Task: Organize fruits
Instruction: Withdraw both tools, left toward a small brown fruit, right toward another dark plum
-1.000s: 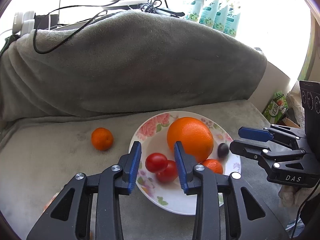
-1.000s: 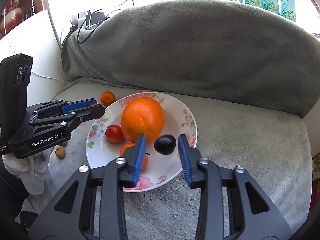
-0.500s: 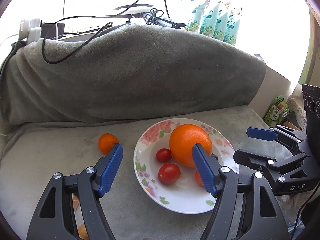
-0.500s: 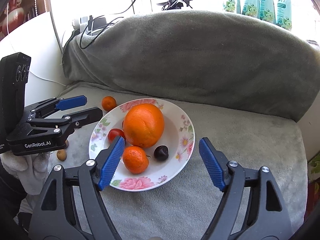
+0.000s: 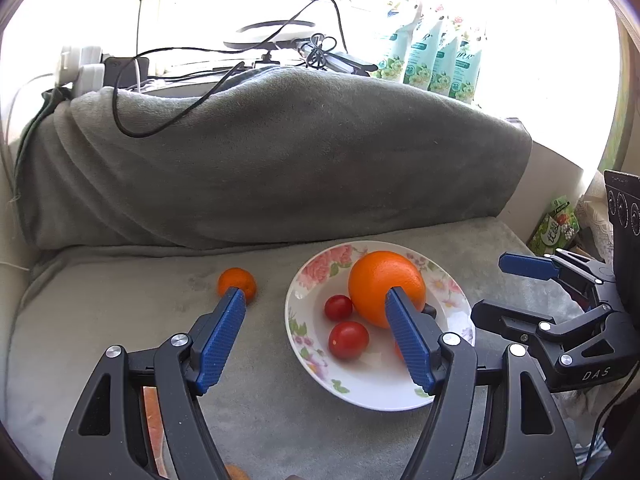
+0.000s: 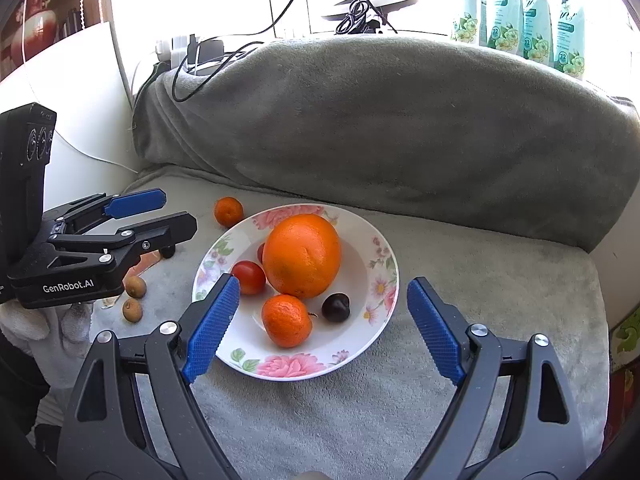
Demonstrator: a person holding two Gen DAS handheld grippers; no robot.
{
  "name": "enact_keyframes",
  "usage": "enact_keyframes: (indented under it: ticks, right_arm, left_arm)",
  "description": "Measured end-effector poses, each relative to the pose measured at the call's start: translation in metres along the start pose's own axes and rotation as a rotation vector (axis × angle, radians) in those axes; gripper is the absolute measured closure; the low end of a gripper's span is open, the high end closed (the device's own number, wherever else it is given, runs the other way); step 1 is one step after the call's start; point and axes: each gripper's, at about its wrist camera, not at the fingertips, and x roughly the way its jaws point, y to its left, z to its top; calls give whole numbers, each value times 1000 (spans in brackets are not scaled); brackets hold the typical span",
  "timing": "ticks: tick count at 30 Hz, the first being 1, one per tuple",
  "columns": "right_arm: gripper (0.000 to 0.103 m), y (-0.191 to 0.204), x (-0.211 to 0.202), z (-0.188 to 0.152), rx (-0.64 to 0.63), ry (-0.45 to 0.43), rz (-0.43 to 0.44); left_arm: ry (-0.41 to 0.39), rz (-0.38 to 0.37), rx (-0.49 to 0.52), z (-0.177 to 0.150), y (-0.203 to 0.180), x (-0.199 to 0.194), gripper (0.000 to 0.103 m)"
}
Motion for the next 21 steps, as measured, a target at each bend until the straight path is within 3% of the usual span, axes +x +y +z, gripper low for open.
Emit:
enact_keyframes:
  ticks: [9, 21]
  right_arm:
    - [15, 18, -6, 4, -22, -44, 10]
    - [15, 53, -2, 12, -74, -49, 98]
  left_arm:
    - [-24, 23, -24, -4, 20, -22, 30]
    - [-47, 128, -105, -16, 77, -55, 30]
